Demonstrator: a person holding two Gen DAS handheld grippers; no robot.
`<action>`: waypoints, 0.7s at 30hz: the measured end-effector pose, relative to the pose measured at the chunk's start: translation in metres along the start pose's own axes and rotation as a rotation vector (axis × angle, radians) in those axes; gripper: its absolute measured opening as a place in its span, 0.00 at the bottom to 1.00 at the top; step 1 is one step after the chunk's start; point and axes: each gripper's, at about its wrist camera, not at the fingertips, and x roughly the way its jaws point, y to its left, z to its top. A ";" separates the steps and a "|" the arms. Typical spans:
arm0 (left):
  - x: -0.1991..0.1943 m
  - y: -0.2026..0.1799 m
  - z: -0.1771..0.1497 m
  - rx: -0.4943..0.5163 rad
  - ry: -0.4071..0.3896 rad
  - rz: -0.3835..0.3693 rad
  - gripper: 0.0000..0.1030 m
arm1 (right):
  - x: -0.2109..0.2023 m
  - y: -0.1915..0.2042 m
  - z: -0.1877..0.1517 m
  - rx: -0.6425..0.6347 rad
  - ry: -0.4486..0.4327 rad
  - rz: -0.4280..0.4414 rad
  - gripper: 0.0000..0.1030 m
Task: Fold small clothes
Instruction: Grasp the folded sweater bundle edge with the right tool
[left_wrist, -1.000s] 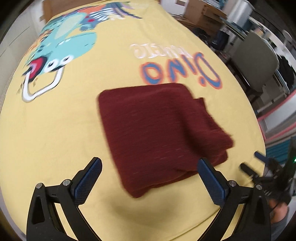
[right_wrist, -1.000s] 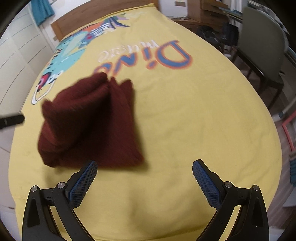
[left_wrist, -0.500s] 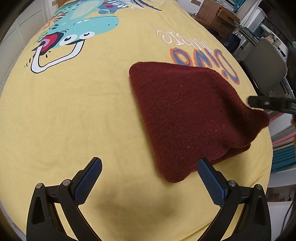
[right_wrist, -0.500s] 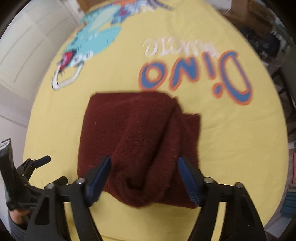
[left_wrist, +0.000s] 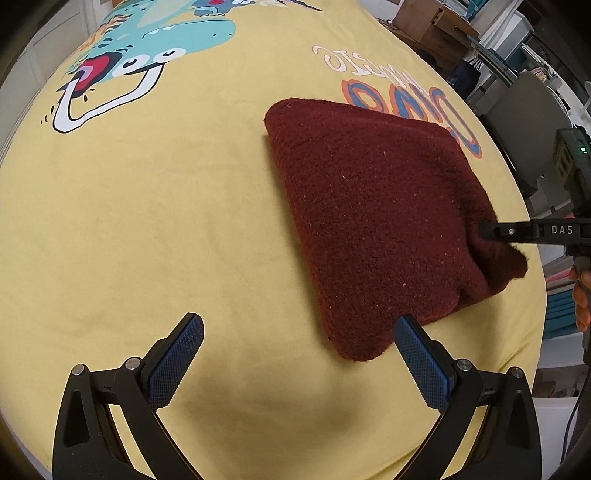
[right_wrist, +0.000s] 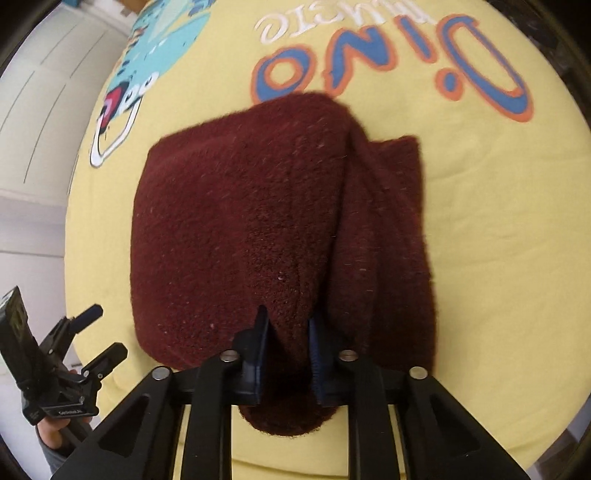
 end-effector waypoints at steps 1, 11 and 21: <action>0.000 -0.001 0.000 0.005 0.001 0.003 0.99 | -0.005 -0.001 0.000 -0.002 -0.017 -0.008 0.15; -0.001 -0.007 0.004 0.016 -0.004 0.002 0.99 | -0.026 -0.012 -0.021 0.011 -0.085 0.026 0.14; 0.003 -0.005 0.006 0.011 0.009 0.000 0.99 | -0.037 0.001 -0.005 0.025 -0.111 0.021 0.46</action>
